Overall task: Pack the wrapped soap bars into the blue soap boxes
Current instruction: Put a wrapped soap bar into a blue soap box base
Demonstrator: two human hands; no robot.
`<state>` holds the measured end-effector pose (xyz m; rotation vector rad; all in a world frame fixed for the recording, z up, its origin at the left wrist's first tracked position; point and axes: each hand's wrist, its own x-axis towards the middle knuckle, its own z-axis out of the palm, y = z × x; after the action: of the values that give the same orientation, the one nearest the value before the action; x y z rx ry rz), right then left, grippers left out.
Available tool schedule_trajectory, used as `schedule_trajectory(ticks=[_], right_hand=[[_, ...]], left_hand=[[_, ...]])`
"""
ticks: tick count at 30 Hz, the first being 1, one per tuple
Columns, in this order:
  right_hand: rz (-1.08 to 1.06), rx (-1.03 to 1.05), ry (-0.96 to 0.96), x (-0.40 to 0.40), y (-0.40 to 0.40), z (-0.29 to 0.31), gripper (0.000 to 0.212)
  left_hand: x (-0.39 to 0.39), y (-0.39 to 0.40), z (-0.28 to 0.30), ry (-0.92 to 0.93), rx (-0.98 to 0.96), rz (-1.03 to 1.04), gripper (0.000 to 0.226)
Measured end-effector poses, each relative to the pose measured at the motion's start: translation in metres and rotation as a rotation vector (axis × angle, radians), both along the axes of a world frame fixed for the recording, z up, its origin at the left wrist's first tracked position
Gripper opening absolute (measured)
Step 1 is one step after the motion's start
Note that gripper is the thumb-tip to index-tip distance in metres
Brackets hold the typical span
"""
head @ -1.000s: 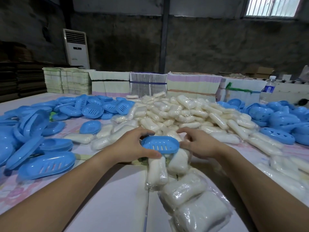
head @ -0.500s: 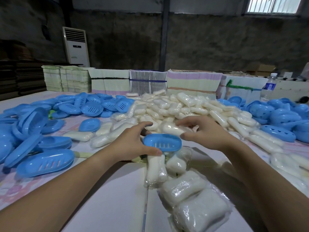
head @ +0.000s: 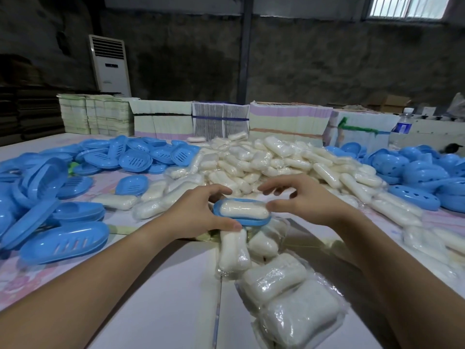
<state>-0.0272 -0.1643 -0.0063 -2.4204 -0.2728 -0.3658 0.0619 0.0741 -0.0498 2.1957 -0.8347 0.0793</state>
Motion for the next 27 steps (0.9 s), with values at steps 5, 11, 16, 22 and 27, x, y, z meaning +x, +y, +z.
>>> schedule_trajectory(ticks=[5,11,16,22,27], right_hand=[[0.016,0.056,0.062,0.004,0.002,-0.008,0.023],[-0.061,-0.002,0.010,0.009,0.006,-0.013,0.023],[-0.084,-0.028,-0.014,0.006,0.005,-0.009,0.016],[-0.093,-0.046,-0.028,0.005,0.007,-0.008,0.014],[-0.094,0.004,-0.061,0.002,0.010,-0.006,0.015]], left_hand=[[0.001,-0.001,-0.001,0.015,-0.005,0.001,0.080],[0.001,0.000,0.000,0.023,-0.009,0.007,0.076],[0.000,-0.001,0.000,0.014,-0.005,0.011,0.073],[-0.001,0.000,-0.001,0.023,-0.029,0.004,0.070],[-0.003,0.000,0.000,0.003,-0.039,-0.036,0.070]])
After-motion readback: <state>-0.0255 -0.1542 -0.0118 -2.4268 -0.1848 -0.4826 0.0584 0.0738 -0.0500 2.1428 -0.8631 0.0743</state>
